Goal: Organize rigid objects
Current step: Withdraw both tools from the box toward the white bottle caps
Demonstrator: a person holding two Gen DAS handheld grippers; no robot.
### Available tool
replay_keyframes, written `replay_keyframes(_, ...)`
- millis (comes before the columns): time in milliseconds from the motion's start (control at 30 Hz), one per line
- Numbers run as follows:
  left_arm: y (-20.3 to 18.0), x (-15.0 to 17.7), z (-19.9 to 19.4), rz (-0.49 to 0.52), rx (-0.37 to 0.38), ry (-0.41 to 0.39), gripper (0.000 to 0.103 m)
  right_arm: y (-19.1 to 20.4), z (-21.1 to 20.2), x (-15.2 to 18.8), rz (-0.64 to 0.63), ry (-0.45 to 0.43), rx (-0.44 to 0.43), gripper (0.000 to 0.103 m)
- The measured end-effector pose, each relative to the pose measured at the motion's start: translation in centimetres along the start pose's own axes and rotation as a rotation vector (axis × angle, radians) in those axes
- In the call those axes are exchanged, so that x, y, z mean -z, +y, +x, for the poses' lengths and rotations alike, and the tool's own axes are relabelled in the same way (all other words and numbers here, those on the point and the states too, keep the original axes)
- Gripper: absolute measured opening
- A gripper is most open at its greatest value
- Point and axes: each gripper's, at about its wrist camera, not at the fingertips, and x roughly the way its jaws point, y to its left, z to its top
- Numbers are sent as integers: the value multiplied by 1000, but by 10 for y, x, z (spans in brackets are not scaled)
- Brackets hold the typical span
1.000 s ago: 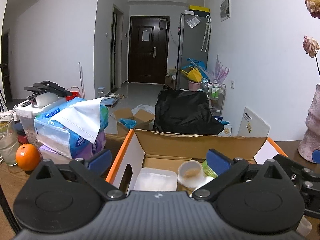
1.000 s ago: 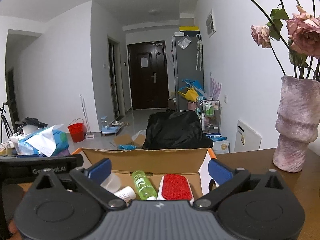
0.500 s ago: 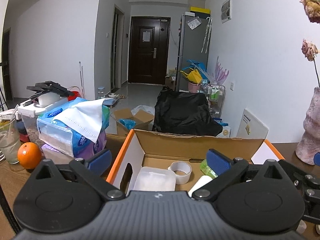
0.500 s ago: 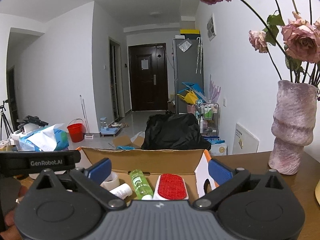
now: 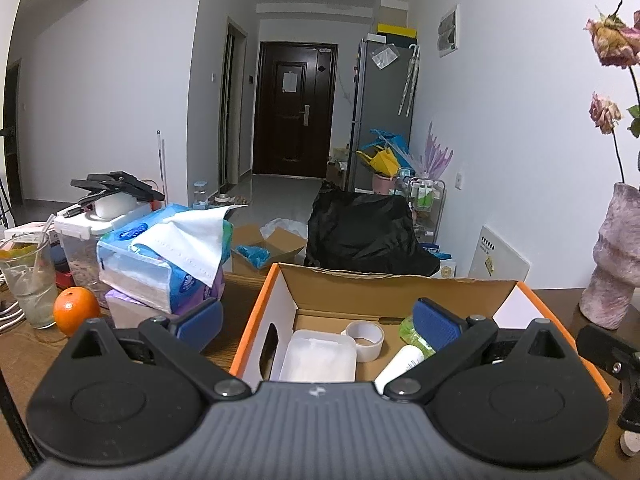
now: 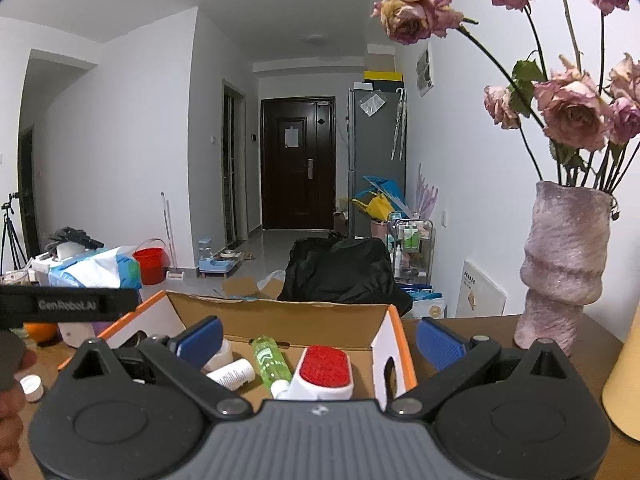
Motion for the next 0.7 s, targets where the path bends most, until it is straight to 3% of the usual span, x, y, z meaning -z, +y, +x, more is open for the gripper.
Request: replay_keyframes(700, 23, 14, -42, 13, -16, -6, 103, -27, -50, 14, -28, 3, 61, 103)
